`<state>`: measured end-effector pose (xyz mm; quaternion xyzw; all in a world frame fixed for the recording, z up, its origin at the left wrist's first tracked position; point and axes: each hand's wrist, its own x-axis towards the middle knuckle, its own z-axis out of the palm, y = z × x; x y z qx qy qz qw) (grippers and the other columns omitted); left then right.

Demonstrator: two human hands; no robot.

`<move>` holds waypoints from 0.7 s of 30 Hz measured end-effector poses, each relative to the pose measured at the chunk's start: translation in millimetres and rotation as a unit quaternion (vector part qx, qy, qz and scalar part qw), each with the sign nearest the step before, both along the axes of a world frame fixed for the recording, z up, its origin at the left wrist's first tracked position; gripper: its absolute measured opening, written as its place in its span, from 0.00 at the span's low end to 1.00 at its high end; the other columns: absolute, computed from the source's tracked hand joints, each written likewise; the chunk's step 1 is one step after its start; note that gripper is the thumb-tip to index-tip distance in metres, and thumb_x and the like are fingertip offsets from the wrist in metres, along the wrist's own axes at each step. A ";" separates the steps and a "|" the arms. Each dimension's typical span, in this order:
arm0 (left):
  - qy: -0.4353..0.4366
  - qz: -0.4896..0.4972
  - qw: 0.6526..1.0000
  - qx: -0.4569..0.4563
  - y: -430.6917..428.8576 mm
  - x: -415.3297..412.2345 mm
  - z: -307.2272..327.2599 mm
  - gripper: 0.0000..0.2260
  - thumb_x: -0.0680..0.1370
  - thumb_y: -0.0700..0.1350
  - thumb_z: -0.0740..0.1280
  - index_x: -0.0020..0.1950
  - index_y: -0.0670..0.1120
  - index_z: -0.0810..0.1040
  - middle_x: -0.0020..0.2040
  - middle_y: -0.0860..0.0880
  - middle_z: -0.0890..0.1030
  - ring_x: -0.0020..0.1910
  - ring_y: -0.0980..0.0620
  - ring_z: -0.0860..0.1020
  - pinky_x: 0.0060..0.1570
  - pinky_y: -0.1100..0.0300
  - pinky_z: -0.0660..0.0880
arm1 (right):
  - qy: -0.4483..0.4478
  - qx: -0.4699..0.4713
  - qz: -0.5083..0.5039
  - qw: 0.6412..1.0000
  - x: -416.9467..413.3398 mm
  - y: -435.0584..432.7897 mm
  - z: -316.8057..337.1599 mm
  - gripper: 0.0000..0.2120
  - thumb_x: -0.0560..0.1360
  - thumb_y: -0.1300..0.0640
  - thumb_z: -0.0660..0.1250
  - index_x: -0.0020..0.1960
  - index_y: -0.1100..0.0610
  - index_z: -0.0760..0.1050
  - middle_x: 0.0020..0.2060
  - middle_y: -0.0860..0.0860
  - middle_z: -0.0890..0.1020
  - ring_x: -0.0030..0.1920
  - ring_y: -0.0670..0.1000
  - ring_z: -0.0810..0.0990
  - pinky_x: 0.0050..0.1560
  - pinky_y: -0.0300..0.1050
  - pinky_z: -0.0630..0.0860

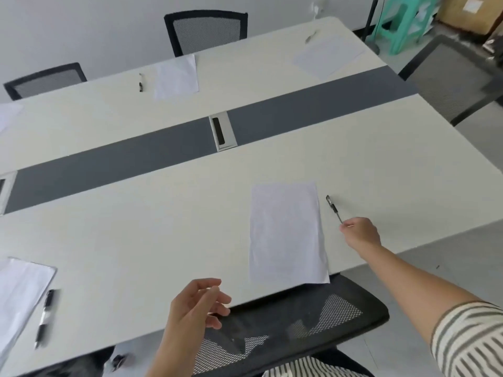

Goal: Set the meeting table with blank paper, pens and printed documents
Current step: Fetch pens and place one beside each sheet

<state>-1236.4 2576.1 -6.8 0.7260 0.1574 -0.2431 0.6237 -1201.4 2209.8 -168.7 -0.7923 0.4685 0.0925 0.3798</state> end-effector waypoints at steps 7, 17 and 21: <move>0.021 -0.021 0.999 0.014 7.5 29.7 -9.9 0.06 0.79 0.35 0.63 0.51 0.38 0.79 0.37 0.39 0.82 0.32 0.48 0.78 0.27 0.60 0.72 | 0.049 -0.070 0.046 0.995 1.1 10.2 -29.1 0.10 0.75 0.53 0.64 0.55 0.54 0.76 0.54 0.54 0.81 0.51 0.58 0.80 0.49 0.49 0.75; 0.006 -0.113 0.994 -0.001 -34.9 51.0 -13.4 0.05 0.79 0.37 0.64 0.51 0.40 0.79 0.40 0.37 0.83 0.34 0.48 0.79 0.32 0.55 0.73 | 0.014 0.018 0.046 0.999 -27.4 -3.9 6.7 0.12 0.74 0.53 0.68 0.56 0.56 0.79 0.51 0.52 0.83 0.48 0.52 0.81 0.46 0.43 0.73; -0.010 -0.172 0.985 -0.009 -76.3 44.7 -10.1 0.06 0.79 0.36 0.63 0.50 0.41 0.80 0.38 0.41 0.83 0.34 0.49 0.79 0.31 0.56 0.73 | -0.079 0.092 0.013 0.993 -69.3 -13.2 51.2 0.08 0.75 0.55 0.69 0.52 0.57 0.80 0.42 0.52 0.84 0.37 0.49 0.84 0.37 0.40 0.74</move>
